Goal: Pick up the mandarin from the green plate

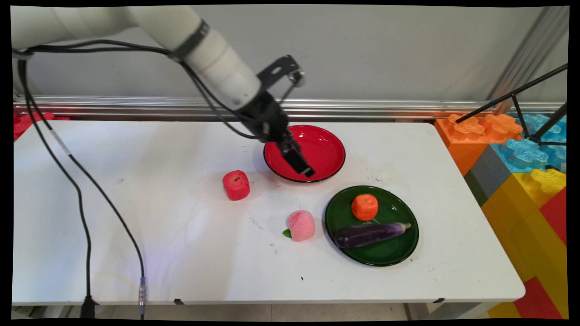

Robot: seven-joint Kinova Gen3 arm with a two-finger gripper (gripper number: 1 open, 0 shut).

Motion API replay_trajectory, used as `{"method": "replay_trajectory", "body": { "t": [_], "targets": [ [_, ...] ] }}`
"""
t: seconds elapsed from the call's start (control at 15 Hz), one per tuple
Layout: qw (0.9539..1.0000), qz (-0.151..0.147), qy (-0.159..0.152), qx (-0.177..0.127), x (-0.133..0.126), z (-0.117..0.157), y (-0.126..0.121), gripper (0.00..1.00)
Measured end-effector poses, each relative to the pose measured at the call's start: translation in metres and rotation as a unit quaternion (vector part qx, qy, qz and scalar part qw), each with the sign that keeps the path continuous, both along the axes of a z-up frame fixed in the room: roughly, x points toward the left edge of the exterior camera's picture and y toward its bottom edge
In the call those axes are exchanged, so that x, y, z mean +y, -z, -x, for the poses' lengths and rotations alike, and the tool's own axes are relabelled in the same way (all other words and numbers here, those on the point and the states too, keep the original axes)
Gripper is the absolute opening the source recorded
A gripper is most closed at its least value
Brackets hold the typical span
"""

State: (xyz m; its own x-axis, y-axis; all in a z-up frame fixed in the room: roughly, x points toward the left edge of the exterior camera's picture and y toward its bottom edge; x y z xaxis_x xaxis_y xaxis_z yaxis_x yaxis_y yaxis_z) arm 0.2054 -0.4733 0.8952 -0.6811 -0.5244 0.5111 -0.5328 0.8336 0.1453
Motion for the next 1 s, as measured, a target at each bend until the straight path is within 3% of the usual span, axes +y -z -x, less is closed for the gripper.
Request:
{"method": "replay_trajectory", "body": {
  "t": [0.4,1.0],
  "targets": [
    [0.9998,0.01,-0.005,0.017,-0.007,0.049,0.027,1.0],
    [0.9978,0.03,0.042,0.043,-0.007,0.076,0.079,1.0]
  ]
}}
